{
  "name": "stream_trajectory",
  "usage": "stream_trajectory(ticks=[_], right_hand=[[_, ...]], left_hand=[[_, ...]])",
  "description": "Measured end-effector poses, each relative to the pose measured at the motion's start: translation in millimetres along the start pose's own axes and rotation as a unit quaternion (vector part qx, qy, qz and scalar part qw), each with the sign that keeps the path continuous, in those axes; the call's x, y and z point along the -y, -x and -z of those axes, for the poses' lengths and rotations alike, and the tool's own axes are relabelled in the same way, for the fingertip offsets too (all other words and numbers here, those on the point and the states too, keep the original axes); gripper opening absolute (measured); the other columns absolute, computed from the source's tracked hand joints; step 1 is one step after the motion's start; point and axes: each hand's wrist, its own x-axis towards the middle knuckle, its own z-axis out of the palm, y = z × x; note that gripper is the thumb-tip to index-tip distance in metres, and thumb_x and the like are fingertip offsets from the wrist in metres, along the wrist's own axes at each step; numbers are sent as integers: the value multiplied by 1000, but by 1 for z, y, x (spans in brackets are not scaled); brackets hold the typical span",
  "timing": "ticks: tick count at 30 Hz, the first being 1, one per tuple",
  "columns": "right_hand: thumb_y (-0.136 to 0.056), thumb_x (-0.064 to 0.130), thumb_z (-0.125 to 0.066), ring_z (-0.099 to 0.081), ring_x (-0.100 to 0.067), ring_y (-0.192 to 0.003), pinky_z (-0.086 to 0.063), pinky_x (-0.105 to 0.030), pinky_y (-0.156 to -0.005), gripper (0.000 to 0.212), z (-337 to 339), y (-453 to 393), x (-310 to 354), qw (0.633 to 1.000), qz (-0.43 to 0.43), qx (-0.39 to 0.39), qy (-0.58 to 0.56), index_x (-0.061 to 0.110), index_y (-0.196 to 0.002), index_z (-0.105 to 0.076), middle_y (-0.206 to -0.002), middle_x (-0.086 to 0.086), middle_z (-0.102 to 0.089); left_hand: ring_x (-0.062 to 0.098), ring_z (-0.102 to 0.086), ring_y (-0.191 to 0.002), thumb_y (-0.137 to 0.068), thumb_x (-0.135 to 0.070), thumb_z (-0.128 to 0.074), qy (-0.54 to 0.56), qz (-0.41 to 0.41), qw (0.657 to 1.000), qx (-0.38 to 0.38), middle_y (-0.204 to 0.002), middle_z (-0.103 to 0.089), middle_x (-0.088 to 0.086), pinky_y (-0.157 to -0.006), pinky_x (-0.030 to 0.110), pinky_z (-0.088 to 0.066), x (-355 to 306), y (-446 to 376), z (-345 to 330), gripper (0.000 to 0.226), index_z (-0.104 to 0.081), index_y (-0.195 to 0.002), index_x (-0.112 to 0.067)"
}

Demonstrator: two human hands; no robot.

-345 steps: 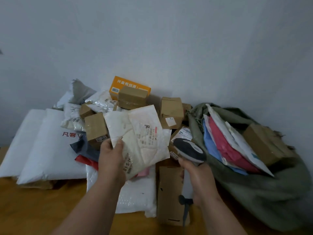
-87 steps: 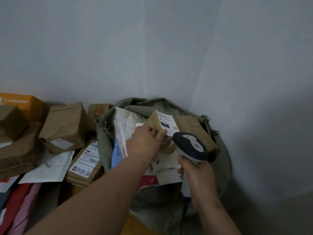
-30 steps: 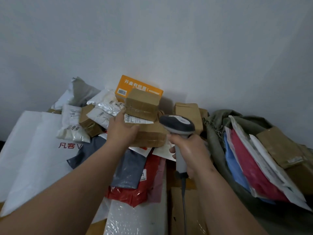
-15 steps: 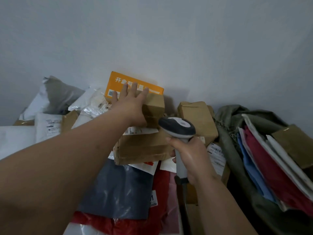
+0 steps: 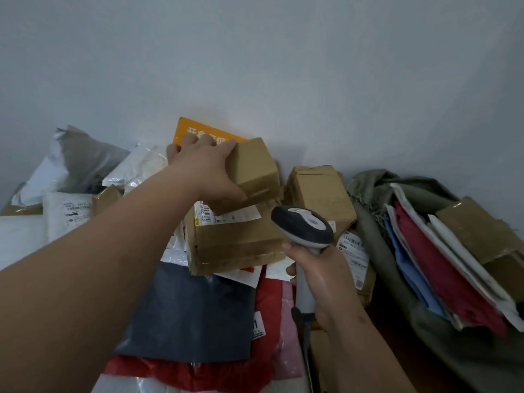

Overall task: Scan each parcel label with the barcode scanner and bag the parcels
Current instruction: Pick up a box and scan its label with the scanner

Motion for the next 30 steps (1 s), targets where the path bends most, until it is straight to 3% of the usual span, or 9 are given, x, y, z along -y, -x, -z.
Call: stream_trajectory(ticks=[2, 5, 7, 12, 15, 17, 21, 26, 30], right_hand=[[-82, 25, -79, -68, -6, -61, -50, -30, -60, 24, 7, 8, 2, 1000, 5, -17, -20, 22, -103, -70, -75, 7, -73], [-81, 20, -80, -67, -8, -59, -50, -28, -55, 18, 19, 20, 9, 997, 10, -26, -75, 21, -96, -71, -72, 4, -72], [-80, 18, -80, -66, -12, -59, -51, -35, -61, 11, 26, 30, 15, 993, 17, -16, -114, 22, -89, -74, -69, 3, -72], [-69, 29, -82, -73, -22, -78, -55, -40, -71, 27, 47, 63, 28, 983, 21, 56, -175, 18, -94, -78, -86, -5, -77], [-68, 34, -82, -75, -23, -90, -56, -37, -72, 36, 63, 86, 30, 982, 32, 87, -168, 21, -101, -78, -97, -5, -79], [-61, 40, -84, -75, -18, -94, -57, -34, -74, 40, 76, 103, 31, 978, 55, 109, -167, 30, -100, -80, -102, 0, -79], [-55, 38, -83, -75, -9, -83, -56, -18, -62, 33, 102, 128, 27, 974, 77, 135, -164, 32, -87, -81, -93, 4, -79], [-80, 17, -80, -74, -5, -85, -56, -17, -64, 15, 121, 147, 19, 980, 71, 134, -131, 32, -85, -81, -92, 9, -79], [-79, 20, -82, -72, -1, -86, -53, -19, -69, 23, 125, 161, 18, 983, 78, 127, -112, 28, -99, -75, -95, 13, -78]], left_hand=[[30, -41, -130, -49, -74, -75, 232, 29, 972, -2, -143, -45, 3, -102, 52, -42, -1, 23, 6, 116, -28, -150, -41], [16, -68, -100, -56, -48, -90, 627, 80, 775, 22, -126, -61, -3, -66, 24, -58, -11, 69, 11, 102, -42, -145, -36], [23, -69, -105, -68, -37, -88, 755, 97, 645, 70, -133, -62, 10, -72, 35, -60, -19, 98, 3, 86, -47, -143, -27], [37, -56, -123, -80, -45, -70, 905, 109, 390, 128, -144, -53, 19, -88, 47, -55, -53, 171, -26, 74, -49, -145, -17], [37, -60, -120, -70, -45, -83, 942, 100, 296, 124, -139, -57, 20, -92, 48, -55, -79, 203, -38, 84, -53, -142, -13], [39, -58, -124, -85, -46, -65, 951, 95, 259, 136, -140, -56, 22, -100, 51, -49, -97, 221, -42, 71, -50, -144, -10], [43, -56, -126, -97, -41, -52, 958, 116, 231, 126, -139, -55, 25, -95, 54, -53, -128, 249, -43, 54, -56, -139, -7], [35, -67, -112, -100, -44, -49, 891, 167, 422, 22, -124, -68, 17, -90, 51, -56, -150, 272, -37, 42, -56, -136, -22], [25, -63, -120, -80, -62, -70, 829, 79, 551, 48, -131, -65, 7, -101, 45, -50, -152, 291, -29, 69, -50, -140, -34]])
